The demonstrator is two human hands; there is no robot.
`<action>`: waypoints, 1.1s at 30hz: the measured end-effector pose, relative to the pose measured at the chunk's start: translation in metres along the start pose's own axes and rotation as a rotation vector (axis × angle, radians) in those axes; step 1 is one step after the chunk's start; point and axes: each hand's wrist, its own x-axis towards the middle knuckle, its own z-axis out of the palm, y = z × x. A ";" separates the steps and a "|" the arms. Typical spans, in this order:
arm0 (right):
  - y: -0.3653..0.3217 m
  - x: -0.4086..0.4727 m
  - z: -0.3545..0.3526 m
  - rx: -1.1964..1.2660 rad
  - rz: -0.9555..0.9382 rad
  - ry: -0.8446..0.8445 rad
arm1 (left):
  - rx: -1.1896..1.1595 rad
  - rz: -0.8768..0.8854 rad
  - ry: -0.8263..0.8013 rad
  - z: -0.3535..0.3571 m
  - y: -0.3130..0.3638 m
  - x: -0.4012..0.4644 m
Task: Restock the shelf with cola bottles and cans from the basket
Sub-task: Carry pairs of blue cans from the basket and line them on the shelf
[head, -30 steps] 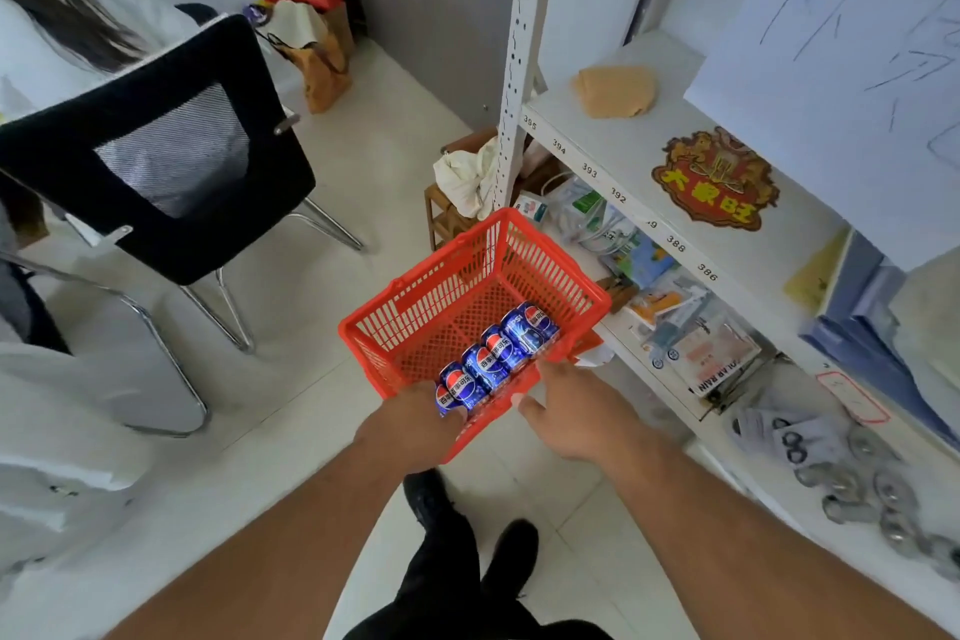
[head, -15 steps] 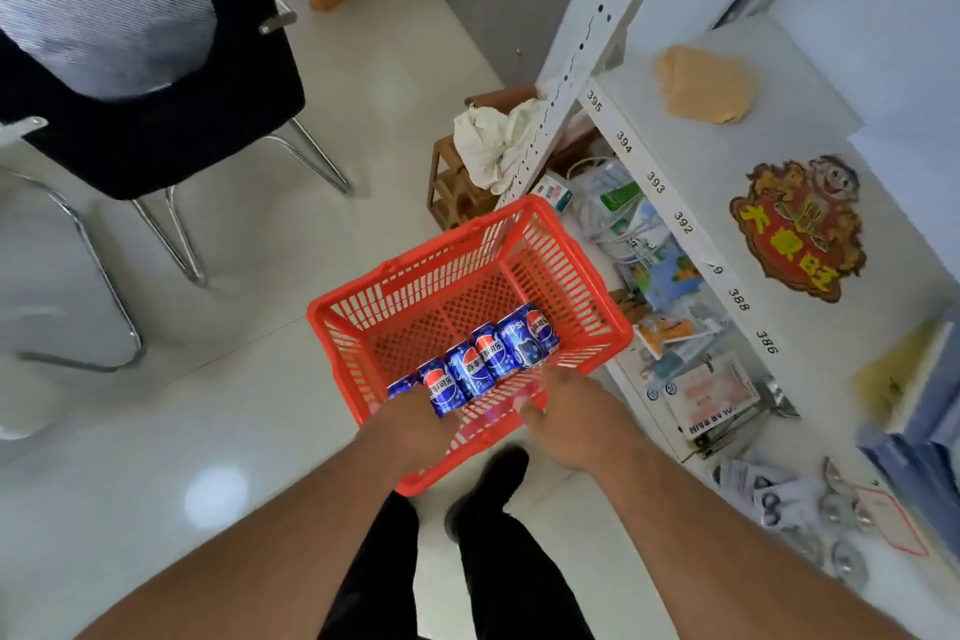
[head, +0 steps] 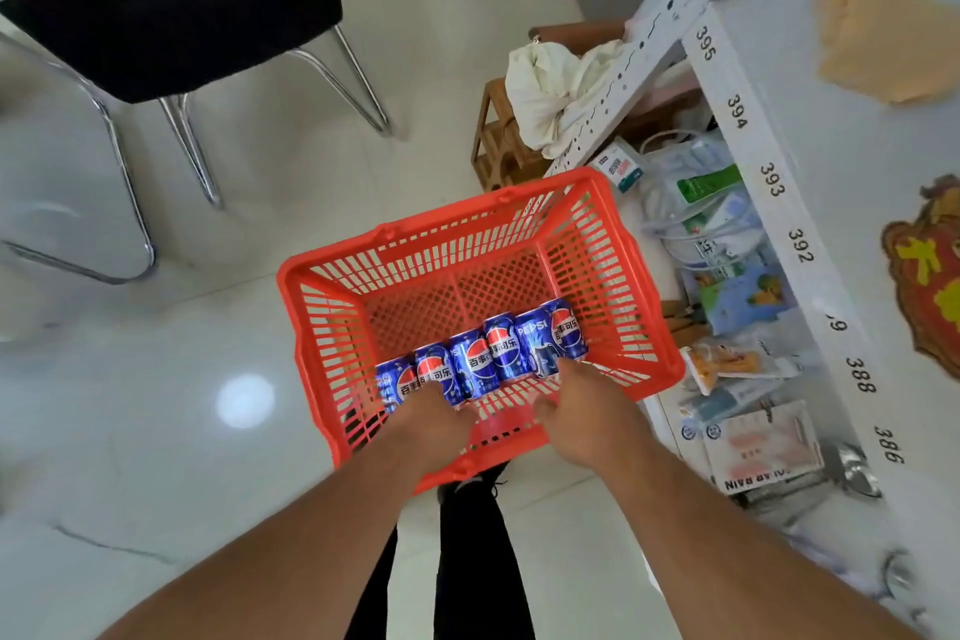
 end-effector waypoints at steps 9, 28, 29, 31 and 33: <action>0.016 0.067 0.013 0.001 0.000 -0.009 | -0.178 -0.117 0.058 0.025 0.020 0.056; 0.041 0.143 0.057 0.029 0.151 -0.021 | -0.390 -0.247 0.049 0.063 0.014 0.140; 0.043 0.145 0.058 0.036 0.166 -0.021 | -0.399 -0.253 0.058 0.065 0.013 0.143; 0.046 0.150 0.062 0.049 0.206 -0.028 | -0.425 -0.274 0.088 0.069 0.012 0.150; 0.049 0.154 0.066 0.096 0.234 -0.034 | -0.446 -0.311 0.128 0.070 0.013 0.156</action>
